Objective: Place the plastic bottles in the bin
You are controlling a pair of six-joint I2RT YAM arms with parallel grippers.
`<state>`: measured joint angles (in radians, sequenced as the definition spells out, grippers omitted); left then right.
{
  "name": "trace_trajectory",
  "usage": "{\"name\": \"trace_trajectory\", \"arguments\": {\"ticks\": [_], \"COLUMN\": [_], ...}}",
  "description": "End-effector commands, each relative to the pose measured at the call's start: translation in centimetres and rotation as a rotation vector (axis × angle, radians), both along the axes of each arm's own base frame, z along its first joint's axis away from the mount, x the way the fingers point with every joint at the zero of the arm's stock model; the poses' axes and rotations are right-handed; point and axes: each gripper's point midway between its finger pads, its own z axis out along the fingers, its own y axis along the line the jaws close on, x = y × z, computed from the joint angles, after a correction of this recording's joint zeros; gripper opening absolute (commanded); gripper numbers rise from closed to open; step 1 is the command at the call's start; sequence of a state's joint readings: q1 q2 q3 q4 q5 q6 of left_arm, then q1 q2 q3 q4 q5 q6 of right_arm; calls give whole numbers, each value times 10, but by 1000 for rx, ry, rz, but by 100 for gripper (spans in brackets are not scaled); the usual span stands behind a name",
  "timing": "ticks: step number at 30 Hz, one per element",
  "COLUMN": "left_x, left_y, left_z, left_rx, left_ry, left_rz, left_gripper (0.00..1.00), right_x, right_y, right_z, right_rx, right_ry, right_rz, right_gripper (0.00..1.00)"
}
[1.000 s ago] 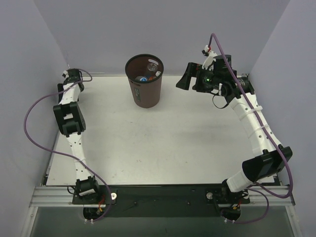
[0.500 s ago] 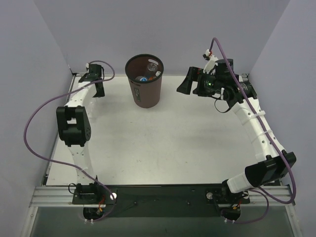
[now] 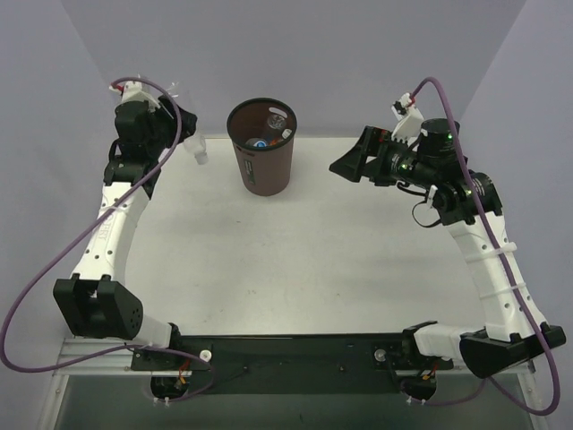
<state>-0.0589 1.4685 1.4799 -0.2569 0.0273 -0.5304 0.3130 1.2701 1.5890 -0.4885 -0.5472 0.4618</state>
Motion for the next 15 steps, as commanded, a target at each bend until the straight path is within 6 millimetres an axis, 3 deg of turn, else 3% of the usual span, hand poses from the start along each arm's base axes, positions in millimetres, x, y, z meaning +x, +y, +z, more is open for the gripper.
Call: {"name": "trace_trajectory", "arguments": {"ticks": [1, 4, 7, 9, 10, 12, 13, 15], "left_x": [2, 1, 6, 13, 14, 23, 23, 32], "left_y": [-30, -39, -56, -74, -76, -93, -98, -111], "left_z": [105, 143, 160, 159, 170, 163, 172, 164], "left_rx": [-77, -84, -77, -40, -35, 2, 10, 45], "left_ry": [-327, -493, -588, -617, -671, -698, -751, -772], "left_rz": [-112, -122, -143, -162, -157, -176, -181, -200], "left_gripper": [52, 52, 52, 52, 52, 52, 52, 52], "right_x": [-17, -24, -28, -29, -30, -30, -29, -28], "right_y": [-3, -8, -11, -12, -11, -12, -13, -14], "right_z": [1, -1, -1, 1, 2, 3, 4, 4], "right_rx": [36, 34, 31, 34, 35, 35, 33, 31], "right_ry": [4, -6, -14, -19, -22, -27, -30, -31], "right_rz": [6, -10, -21, -24, -23, -27, -31, -35], "right_gripper": [93, 93, 93, 93, 93, 93, 93, 93]}}
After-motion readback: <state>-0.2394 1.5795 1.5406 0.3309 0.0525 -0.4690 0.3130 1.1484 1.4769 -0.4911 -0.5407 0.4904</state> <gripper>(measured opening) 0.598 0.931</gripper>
